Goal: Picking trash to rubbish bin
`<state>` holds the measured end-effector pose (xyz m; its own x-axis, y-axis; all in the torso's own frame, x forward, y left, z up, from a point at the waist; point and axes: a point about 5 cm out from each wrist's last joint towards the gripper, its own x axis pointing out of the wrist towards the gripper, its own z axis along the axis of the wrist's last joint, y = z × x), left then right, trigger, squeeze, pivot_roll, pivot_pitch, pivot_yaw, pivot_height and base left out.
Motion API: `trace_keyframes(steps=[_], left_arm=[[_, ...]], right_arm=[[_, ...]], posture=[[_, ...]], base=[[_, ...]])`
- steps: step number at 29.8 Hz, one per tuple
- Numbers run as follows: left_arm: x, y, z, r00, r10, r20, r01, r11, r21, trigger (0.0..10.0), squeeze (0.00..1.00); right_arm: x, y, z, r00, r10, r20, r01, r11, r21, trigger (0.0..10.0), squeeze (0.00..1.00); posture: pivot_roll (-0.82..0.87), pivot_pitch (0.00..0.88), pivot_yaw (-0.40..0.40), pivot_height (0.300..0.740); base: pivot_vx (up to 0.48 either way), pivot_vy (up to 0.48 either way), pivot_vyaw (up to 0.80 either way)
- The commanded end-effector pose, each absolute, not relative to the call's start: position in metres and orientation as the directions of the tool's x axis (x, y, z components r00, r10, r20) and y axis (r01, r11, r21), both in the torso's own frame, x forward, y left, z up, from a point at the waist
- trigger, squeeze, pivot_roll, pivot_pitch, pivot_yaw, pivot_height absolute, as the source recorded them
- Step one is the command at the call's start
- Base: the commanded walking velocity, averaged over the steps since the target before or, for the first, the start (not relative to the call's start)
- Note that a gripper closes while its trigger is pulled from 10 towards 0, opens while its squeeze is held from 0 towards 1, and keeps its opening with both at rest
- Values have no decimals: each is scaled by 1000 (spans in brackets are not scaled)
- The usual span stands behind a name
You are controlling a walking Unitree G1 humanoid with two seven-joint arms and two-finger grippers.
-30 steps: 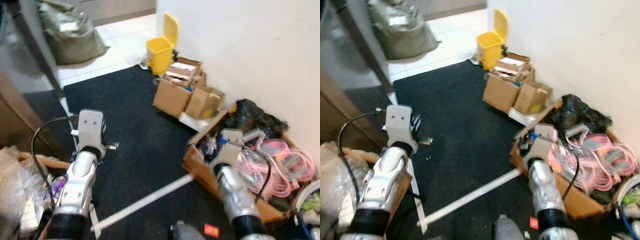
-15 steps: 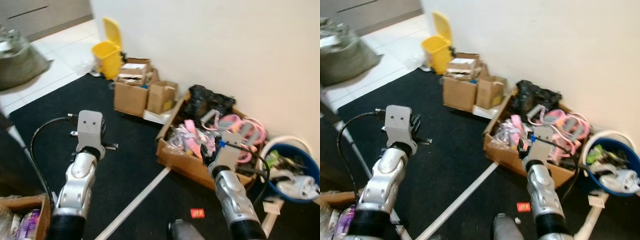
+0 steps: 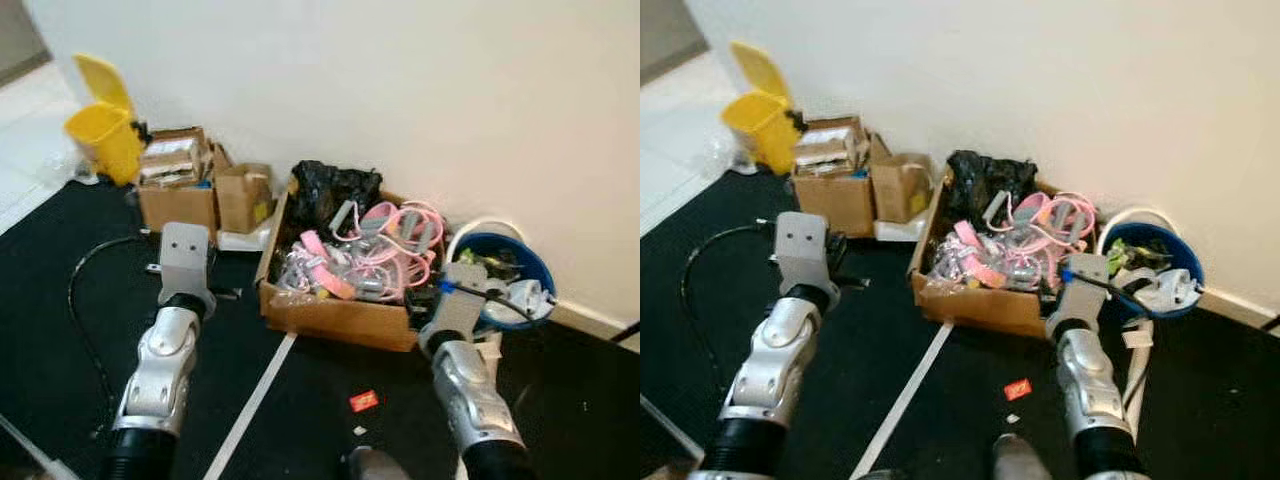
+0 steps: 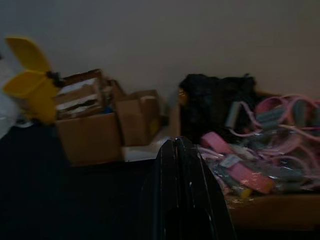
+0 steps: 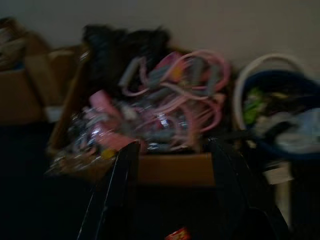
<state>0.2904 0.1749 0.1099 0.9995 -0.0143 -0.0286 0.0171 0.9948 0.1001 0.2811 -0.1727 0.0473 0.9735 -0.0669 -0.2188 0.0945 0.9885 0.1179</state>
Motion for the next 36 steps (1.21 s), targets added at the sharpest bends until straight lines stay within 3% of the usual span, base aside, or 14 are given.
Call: trace_keyframes(steps=[1, 12, 36], left_arm=[[288, 173, 105, 998, -23, -61, 26, 998, 52, 10000, 0], [287, 174, 104, 998, -10, -66, 12, 1000, 19, 10000, 0], [289, 179, 102, 998, 6, -56, 1, 992, 129, 10000, 0]], right_arm=[[277, -170, 42, 967, -69, -246, 101, 988, 119, 10000, 0], [275, -173, 41, 965, -75, -250, 104, 989, 105, 10000, 0], [270, -174, 39, 962, -84, -259, 114, 988, 102, 10000, 0]], posture=[[21, 69, 22, 740], [14, 57, 15, 740], [10, 39, 17, 740]], base=[[0, 0, -800], [0, 0, -800], [0, 0, -800]])
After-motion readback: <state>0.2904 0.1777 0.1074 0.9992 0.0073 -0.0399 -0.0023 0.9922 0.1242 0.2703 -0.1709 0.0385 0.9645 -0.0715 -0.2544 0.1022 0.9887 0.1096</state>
